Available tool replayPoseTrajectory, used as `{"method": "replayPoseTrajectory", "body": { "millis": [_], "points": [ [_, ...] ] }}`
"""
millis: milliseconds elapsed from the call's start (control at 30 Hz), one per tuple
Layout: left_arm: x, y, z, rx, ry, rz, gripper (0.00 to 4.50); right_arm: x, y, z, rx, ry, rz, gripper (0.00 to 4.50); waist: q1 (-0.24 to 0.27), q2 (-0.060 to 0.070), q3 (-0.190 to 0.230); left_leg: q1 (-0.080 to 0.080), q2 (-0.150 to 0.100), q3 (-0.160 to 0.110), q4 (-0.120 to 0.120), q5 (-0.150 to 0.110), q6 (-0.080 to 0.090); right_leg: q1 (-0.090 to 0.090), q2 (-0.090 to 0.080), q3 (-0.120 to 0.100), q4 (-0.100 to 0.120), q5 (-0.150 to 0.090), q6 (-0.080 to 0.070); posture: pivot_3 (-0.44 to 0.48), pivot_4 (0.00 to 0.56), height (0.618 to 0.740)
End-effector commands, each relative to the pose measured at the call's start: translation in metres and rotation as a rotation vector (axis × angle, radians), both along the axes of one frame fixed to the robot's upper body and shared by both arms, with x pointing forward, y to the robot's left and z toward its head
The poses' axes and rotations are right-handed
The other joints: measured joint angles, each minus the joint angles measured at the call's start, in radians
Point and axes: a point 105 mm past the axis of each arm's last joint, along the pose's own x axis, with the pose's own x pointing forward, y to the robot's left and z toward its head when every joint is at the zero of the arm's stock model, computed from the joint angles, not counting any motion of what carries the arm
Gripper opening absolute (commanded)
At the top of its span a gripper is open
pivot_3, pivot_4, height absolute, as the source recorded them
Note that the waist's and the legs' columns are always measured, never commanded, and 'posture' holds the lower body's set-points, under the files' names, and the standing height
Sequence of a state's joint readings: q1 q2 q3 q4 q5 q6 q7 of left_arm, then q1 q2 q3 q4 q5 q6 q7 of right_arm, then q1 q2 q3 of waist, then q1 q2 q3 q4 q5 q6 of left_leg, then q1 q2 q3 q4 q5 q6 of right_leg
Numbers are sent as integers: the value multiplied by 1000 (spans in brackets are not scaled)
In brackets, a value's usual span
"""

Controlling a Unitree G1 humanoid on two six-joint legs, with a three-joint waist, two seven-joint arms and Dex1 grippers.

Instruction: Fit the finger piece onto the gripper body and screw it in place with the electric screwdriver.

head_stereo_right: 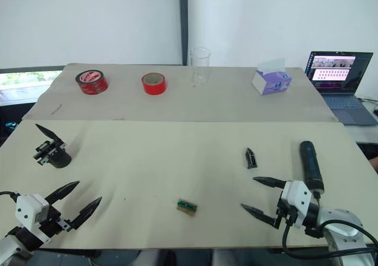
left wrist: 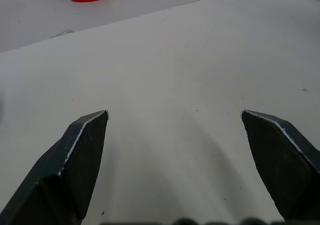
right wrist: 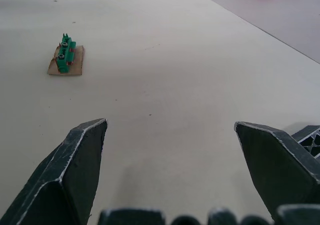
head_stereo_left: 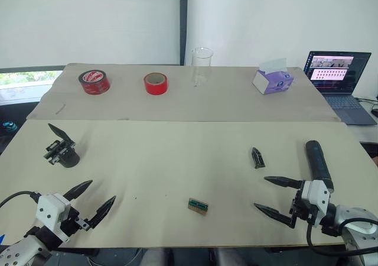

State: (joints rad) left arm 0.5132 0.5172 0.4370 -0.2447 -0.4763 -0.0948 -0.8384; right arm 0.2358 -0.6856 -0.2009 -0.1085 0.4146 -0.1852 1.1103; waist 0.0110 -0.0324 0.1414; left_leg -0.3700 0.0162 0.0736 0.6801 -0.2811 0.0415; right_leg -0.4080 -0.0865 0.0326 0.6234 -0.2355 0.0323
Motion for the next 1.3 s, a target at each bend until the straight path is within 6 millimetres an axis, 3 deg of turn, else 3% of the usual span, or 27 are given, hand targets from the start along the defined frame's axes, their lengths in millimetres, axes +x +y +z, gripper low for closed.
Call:
{"method": "replayPoseTrajectory", "body": {
  "millis": [33, 200, 300, 433, 600, 700, 800, 867, 1033, 1167, 1300],
  "points": [
    [3, -6, 13, -11, -44, -15, 4500, 2, 2, 7, 0, -31, 14, 4486, 0, 0, 0, 0, 0, 0, 0, 0, 0, 0, 0, 0, 0, 0, 0, 0, 150, 740],
    [13, -14, 47, -178, -103, 28, 4500, 8, 13, 17, 89, -37, 4, 4486, 0, -1, 0, 0, 0, 0, 0, 0, 0, 0, -1, 0, 0, 0, 0, 0, 150, 740],
    [13, -10, 52, -255, -92, 95, 4500, 10, 26, 25, 141, -46, 23, 4486, -2, 1, 1, 0, 0, -2, 0, 0, 0, 0, -2, 0, 1, 0, 0, 0, 150, 740],
    [6, 23, 51, -309, -142, 342, 4500, 14, 44, 32, 186, -72, 49, 4486, -12, 0, 1, 0, 0, -1, -1, 0, 0, 0, -1, 0, 1, 0, 1, 0, 150, 740],
    [-27, 75, 44, -313, -201, 681, 4500, 23, 64, 43, 232, -171, 45, 4486, -14, -3, 3, -1, 0, -2, 0, 0, 0, 0, -1, 0, 0, 1, 2, 0, 150, 740],
    [-44, 95, 39, -309, -208, 815, 4500, 18, 67, 52, 308, -255, 59, 4486, -6, -6, 4, -2, 0, -2, 0, 0, 0, -1, -1, -2, 0, 0, 1, 0, 150, 740],
    [-49, 98, 36, -299, -186, 843, 4500, 13, 66, 48, 334, -224, 99, 4486, 1, -7, 5, -2, -1, -2, 0, 0, 0, -1, -1, -3, -1, 0, 1, 0, 150, 740],
    [-43, 92, 35, -280, -167, 818, 4500, 9, 65, 45, 345, -184, 135, 4486, 2, -9, 5, -2, -1, -2, 0, 0, 0, -1, -2, -3, -1, 0, 1, 0, 150, 740],
    [-7, 76, 40, -219, -127, 707, 4500, 11, 65, 46, 341, -192, 137, 4486, 2, -9, 5, -1, -1, -3, 0, -4, -7, 0, -3, -5, -1, 0, 0, 0, 150, 740],
    [22, 75, 31, -89, -49, 639, 4500, 13, 72, 54, 342, -209, 141, 4486, -1, -8, 6, -1, -1, -3, 0, -2, -6, 0, -2, -7, 2, 1, -1, 0, 150, 740],
    [38, 87, 24, -37, -41, 662, 4500, 13, 77, 60, 340, -222, 141, 4486, -11, -7, 6, 0, -1, -2, -1, 0, -2, -1, 2, -8, 2, 3, 1, 0, 150, 740]
  ]
}}
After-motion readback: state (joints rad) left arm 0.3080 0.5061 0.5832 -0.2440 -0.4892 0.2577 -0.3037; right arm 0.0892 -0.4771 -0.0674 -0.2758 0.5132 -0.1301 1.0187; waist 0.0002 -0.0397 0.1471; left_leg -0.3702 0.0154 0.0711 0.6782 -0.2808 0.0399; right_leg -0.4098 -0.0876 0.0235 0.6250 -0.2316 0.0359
